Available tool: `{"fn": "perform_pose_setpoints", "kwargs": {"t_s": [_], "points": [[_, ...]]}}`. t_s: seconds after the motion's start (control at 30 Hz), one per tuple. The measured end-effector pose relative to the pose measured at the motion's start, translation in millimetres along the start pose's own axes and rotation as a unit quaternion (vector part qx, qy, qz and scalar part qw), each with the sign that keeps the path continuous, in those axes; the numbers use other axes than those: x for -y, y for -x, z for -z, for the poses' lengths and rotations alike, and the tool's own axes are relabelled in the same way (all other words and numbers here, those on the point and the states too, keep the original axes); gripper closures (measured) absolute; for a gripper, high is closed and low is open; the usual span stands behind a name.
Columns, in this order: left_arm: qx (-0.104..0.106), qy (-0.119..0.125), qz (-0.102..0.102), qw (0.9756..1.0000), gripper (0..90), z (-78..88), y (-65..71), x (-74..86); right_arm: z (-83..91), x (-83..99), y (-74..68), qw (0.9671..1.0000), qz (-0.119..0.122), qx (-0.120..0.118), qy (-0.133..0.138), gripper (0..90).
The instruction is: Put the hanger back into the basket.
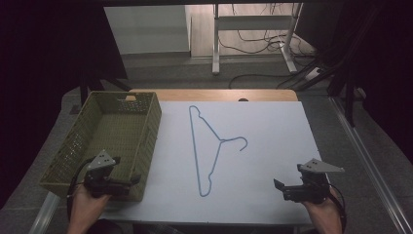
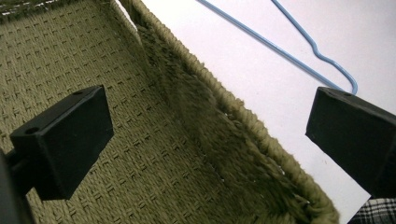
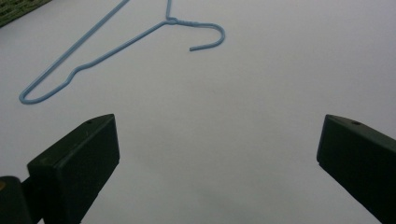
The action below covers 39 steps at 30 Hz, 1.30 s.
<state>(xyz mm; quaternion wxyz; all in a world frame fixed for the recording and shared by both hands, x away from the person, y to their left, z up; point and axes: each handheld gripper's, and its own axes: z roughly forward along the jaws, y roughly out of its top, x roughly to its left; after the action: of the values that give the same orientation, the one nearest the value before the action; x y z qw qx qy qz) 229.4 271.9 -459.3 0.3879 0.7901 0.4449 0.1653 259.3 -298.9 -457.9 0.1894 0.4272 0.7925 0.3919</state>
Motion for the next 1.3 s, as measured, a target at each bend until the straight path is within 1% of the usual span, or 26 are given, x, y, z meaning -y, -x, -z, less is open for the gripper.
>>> {"fn": "perform_pose_setpoints", "kwargs": {"t_s": [0.07,0.17,0.3,0.37,0.4,0.5,0.6,0.7,0.73,0.83,0.87,0.9,0.93,1.0,1.07,1.13,1.17,1.2,1.23,1.3], "points": [[0.002,0.000,0.000,1.0000,1.1,0.0,0.2,-0.1,0.5,-0.5,-0.7,1.0000,0.001,0.001,0.003,0.0],[-0.002,-0.001,-0.003,1.0000,1.1,-0.5,0.7,0.1,0.3,-0.7,-1.7,1.0000,0.005,0.004,0.002,0.0],[-0.009,0.000,-0.005,0.9999,1.0,-1.4,0.8,0.5,-0.1,-0.4,-1.4,1.0000,0.001,0.003,0.002,0.0],[-0.007,0.001,-0.003,1.0000,0.8,-2.1,0.5,0.8,-0.4,-0.1,-0.8,1.0000,0.000,0.004,0.002,0.0],[-0.003,0.004,0.000,1.0000,0.8,-2.3,0.0,1.0,-0.7,0.0,-0.7,1.0000,-0.001,0.005,0.002,0.0],[-0.002,0.007,0.001,1.0000,0.8,-2.2,-0.2,1.1,-0.7,0.0,-0.7,1.0000,-0.002,0.007,0.001,0.0],[-0.003,0.010,0.000,0.9999,0.9,-1.2,0.6,0.0,-0.9,0.0,-1.7,0.9999,0.003,0.015,-0.002,0.0],[0.000,0.014,0.001,0.9999,1.0,-0.4,1.6,-1.5,-1.2,-0.6,-2.0,0.9999,0.001,0.016,-0.002,0.0],[0.004,0.020,-0.001,0.9998,1.3,0.4,3.1,-3.4,-1.5,-1.5,-2.3,0.9999,0.003,0.017,-0.003,0.0],[0.003,0.022,-0.007,0.9997,1.5,0.7,5.8,-6.0,-1.7,-2.8,-2.8,0.9998,0.003,0.019,-0.004,0.0],[0.008,0.024,-0.009,0.9996,1.5,0.6,8.1,-8.9,-1.5,-3.4,-2.6,0.9998,0.005,0.020,-0.004,0.0],[0.008,0.024,-0.009,0.9996,1.5,0.6,8.1,-8.9,-1.5,-3.4,-2.6,0.9998,0.005,0.020,-0.004,0.0],[0.016,0.027,-0.010,0.9995,1.5,0.1,10.2,-11.9,-0.6,-4.9,-2.5,0.9998,0.007,0.021,-0.003,0.0],[0.019,0.027,-0.011,0.9994,1.5,-0.2,11.5,-13.7,-0.2,-5.8,-2.4,0.9998,0.007,0.021,-0.001,0.0],[0.022,0.029,-0.020,0.9991,1.5,-0.9,17.8,-19.8,-0.1,-8.3,-2.4,0.9997,0.013,0.022,-0.003,0.0],[0.025,0.030,-0.022,0.9990,1.5,-1.4,19.9,-21.9,-0.4,-9.0,-2.8,0.9997,0.014,0.021,-0.005,0.0],[0.027,0.031,-0.024,0.9989,1.6,-2.2,22.1,-23.9,-1.2,-10.5,-4.3,0.9995,0.024,0.020,-0.011,0.0],[0.034,0.030,-0.027,0.9986,1.7,-4.8,26.1,-27.4,-1.6,-11.2,-5.5,0.9993,0.028,0.021,-0.013,0.0],[0.034,0.030,-0.027,0.9986,1.7,-4.8,26.1,-27.4,-1.6,-11.2,-5.5,0.9993,0.028,0.021,-0.013,0.0],[0.041,0.030,-0.030,0.9982,1.7,-8.1,30.1,-30.5,-2.7,-12.2,-7.0,0.9992,0.030,0.021,-0.014,0.0]]}}
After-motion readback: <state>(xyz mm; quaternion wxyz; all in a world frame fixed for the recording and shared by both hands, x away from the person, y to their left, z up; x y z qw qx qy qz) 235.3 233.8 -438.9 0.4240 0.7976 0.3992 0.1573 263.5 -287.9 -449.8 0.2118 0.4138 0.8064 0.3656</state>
